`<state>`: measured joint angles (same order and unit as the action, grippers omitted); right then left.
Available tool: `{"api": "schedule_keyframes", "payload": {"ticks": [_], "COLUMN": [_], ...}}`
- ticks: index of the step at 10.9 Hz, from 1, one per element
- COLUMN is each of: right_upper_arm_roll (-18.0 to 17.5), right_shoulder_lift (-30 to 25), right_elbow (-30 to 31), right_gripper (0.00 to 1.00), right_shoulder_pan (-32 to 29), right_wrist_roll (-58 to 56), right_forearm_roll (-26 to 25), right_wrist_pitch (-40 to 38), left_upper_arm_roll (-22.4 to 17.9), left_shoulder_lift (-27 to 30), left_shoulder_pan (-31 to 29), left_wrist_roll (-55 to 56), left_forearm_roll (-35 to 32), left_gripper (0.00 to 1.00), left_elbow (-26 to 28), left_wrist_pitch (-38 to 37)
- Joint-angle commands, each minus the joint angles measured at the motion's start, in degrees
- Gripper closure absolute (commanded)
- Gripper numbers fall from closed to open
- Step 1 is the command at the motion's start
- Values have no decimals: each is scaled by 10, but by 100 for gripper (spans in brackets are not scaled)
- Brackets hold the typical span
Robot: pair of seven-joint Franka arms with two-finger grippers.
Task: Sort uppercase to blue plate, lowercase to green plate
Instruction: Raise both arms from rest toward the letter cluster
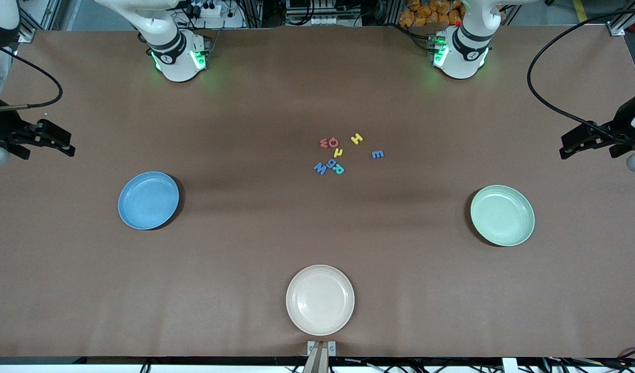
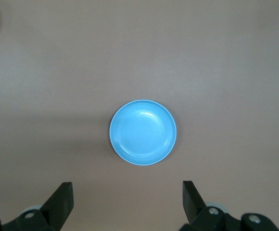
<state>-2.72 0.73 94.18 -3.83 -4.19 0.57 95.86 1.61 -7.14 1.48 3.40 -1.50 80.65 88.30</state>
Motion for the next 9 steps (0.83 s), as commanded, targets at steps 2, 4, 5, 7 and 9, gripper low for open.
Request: {"api": "schedule_keyframes", "payload": {"ticks": [2, 4, 5, 7, 9], "right_upper_arm_roll": [-47, -95, -119, -148, -197], "right_shoulder_lift": [23, 36, 44, 49, 50], "right_elbow": [-5, -4, -4, 17, 48], "right_gripper": [0, 0, 0, 0, 0], "right_shoulder_pan": [2, 4, 6, 15, 15], "right_wrist_roll": [88, 173, 211, 279, 364], "right_forearm_roll": [-2, -1, -1, 10, 27], "right_wrist_pitch": [-1, 2, 6, 33, 86], "left_upper_arm_roll": [12, 12, 14, 13, 13], "left_shoulder_lift": [2, 3, 7, 11, 7], "left_shoulder_pan": [8, 5, 2, 2, 2], "left_wrist_roll": [20, 20, 17, 17, 16], "left_forearm_roll": [7, 6, 8, 7, 8], "left_gripper": [0, 0, 0, 0, 0], "left_elbow": [41, 70, 93, 120, 121], "left_wrist_pitch": [9, 35, 49, 68, 75]}}
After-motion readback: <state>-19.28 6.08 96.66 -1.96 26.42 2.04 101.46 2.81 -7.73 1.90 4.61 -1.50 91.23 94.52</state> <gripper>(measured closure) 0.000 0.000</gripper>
